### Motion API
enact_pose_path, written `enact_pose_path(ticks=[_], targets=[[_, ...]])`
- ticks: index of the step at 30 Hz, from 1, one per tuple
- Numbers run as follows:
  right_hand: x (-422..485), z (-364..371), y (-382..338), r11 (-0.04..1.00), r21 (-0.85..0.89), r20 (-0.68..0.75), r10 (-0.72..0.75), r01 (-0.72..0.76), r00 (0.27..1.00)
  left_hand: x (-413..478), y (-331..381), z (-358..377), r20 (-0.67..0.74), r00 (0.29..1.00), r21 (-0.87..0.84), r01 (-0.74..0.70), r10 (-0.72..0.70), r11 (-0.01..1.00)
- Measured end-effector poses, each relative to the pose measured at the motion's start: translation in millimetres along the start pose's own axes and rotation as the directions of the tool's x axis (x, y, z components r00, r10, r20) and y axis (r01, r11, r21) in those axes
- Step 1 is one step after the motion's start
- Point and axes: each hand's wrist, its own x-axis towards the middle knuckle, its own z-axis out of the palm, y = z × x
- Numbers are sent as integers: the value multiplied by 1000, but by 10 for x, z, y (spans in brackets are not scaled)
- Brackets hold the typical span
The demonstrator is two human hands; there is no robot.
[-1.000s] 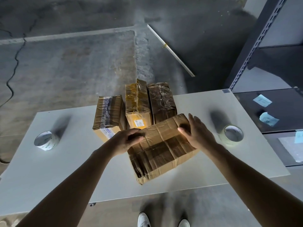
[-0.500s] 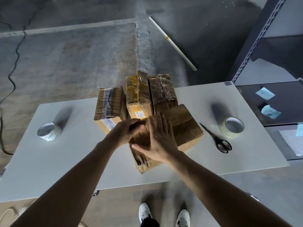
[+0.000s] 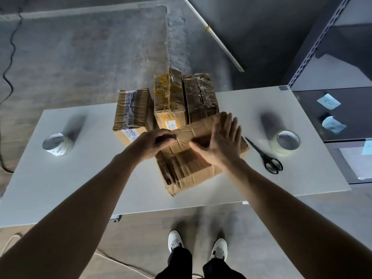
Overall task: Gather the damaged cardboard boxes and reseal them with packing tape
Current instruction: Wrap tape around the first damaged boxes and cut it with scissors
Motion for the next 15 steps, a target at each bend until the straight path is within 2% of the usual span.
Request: enact_pose_path(ticks=[8,12,15], targets=[[116,-189,402,983,91,88,153,-161,984,-7,25,2,34,999,-3,33,-33,999],[102,-215,520,970,217,22,106,-108,994,-56,85,13,28,997,5,71,-71,997],[114,-187,590,961,269,-27,66,-57,997,-106,112,62,-33,982,-74,181,-184,981]])
